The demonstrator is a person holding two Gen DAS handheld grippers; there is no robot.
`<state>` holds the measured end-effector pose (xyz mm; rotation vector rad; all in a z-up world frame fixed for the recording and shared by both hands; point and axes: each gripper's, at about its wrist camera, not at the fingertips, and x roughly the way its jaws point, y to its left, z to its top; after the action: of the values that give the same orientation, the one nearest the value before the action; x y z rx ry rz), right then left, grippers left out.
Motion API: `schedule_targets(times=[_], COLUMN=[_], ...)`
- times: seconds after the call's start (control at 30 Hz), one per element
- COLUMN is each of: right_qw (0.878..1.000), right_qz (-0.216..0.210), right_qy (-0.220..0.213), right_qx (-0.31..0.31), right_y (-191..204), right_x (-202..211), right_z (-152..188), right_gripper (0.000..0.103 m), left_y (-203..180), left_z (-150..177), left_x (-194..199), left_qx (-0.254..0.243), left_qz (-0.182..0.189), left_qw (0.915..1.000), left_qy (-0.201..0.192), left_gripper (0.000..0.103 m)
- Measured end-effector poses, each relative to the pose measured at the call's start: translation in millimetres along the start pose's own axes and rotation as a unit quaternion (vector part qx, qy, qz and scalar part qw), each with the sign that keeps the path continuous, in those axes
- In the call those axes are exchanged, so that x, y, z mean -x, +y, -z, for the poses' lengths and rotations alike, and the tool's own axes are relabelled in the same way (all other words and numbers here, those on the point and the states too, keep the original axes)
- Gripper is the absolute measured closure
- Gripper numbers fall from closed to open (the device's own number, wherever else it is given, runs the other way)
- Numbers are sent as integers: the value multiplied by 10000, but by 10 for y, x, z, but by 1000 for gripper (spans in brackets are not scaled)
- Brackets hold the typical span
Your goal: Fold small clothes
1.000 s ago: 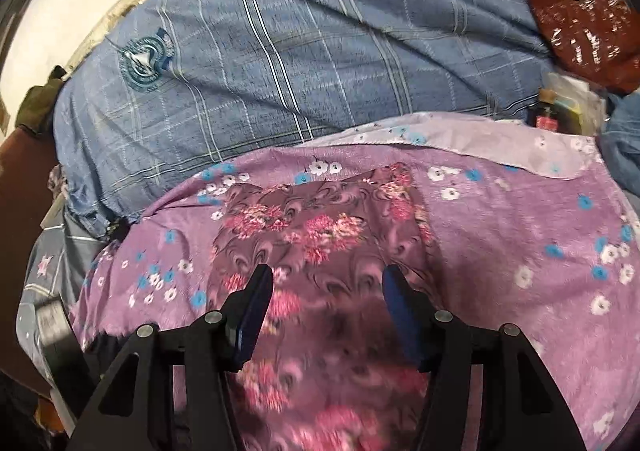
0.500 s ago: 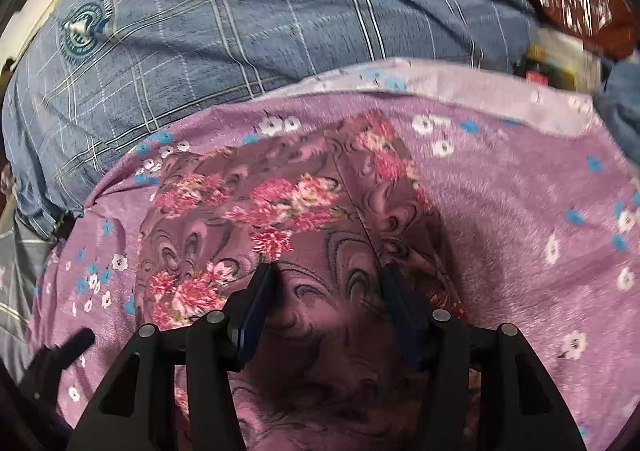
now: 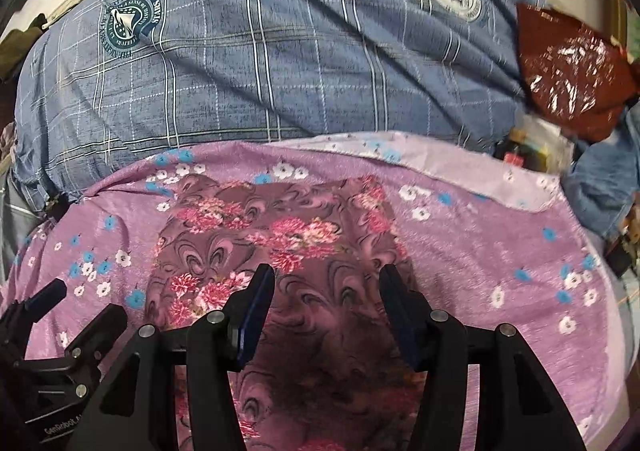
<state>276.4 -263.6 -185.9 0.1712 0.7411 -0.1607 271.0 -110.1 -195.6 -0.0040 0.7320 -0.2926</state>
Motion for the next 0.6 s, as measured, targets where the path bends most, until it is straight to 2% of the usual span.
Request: schedule_targets(times=[0.33,0.6], right_qw=[9980,9975], right_qz=[403,442], right_qy=[-307,-330], right_qx=[387,450], right_y=[139,140], right_x=[115,107], right_z=[-4,6], right_gripper=[48,49], left_y=[5,-6], left_z=[5,-5], left_x=[60,37], left_qx=[-167,-151], left_qz=[-119,-98], left_qw=[9995,9995], left_qy=[-225,-241], left_gripper=[0,0])
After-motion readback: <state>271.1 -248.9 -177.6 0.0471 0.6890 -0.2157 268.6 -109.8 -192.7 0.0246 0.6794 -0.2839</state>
